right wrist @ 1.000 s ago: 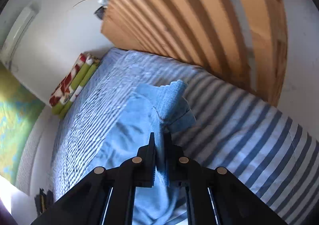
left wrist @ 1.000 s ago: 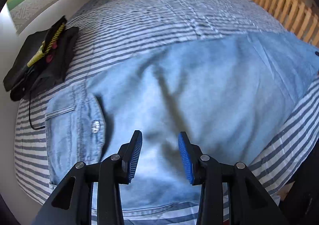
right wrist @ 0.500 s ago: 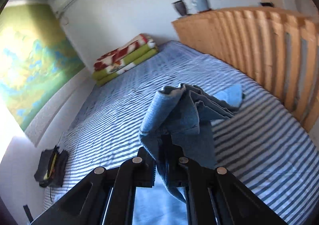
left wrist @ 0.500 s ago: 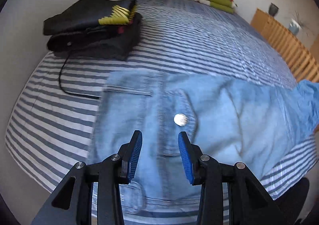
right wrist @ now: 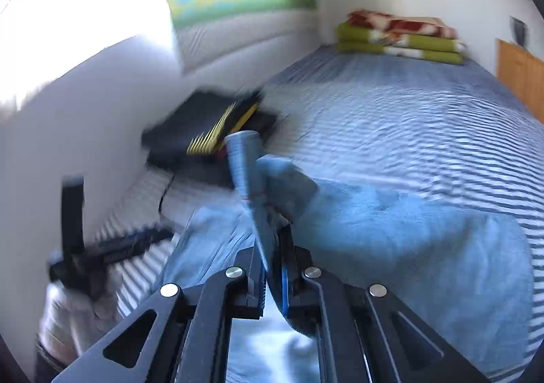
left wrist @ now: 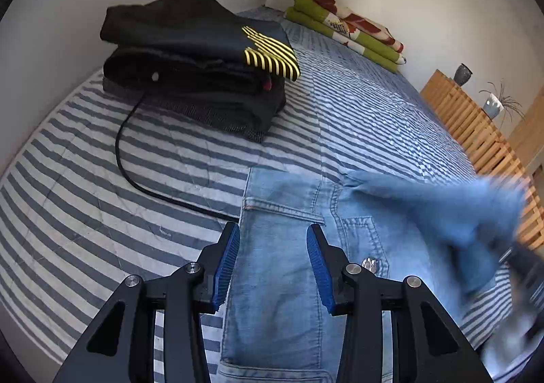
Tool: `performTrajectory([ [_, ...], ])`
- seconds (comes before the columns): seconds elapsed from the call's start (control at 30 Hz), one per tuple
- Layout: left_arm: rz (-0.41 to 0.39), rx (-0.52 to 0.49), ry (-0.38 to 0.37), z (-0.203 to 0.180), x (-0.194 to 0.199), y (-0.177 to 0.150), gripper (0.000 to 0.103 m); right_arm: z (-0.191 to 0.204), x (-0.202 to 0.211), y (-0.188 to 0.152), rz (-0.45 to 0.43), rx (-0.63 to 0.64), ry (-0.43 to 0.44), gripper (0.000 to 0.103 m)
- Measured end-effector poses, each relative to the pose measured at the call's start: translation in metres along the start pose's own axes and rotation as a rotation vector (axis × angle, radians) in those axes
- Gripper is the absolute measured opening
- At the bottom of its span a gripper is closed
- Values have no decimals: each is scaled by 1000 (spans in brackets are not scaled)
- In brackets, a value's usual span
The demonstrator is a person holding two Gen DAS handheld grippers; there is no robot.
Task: Fold clothes
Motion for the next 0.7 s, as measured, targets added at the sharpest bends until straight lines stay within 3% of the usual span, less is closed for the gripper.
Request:
performTrajectory([
  [0.1, 13, 48, -56, 9, -5, 0, 44, 38, -40, -38, 89, 104, -61, 6],
  [0.23, 34, 28, -48, 18, -10, -4, 44, 46, -43, -55, 69, 187, -157, 6],
  [0.33, 40, 38, -35, 27, -12, -7, 44, 38, -22, -45, 36, 74, -113, 6],
  [0.47, 44, 63, -29, 40, -12, -8, 44, 22, 24, 5, -56, -63, -68, 6],
  [0.53, 44, 84, -55, 43, -8, -8, 44, 28, 49, 27, -133, -64, -28, 6],
  [0.6, 27, 79, -57, 44, -3, -7, 44, 51, 57, 21, -136, 13, 5, 6],
  [0.7, 28, 104, -63, 48, -2, -6, 44, 92, 16, -36, 10, 118, 40, 6],
])
Point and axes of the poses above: each gripper's, at about its wrist camera, not at the fingertips, and x roughly against the way its jaws point, z to its left, y to its top, the point moved 9 cm from there along -x, roughly the way its jaws point, and after that the axes turned 5 degrees about x, right-handed, at the moved point
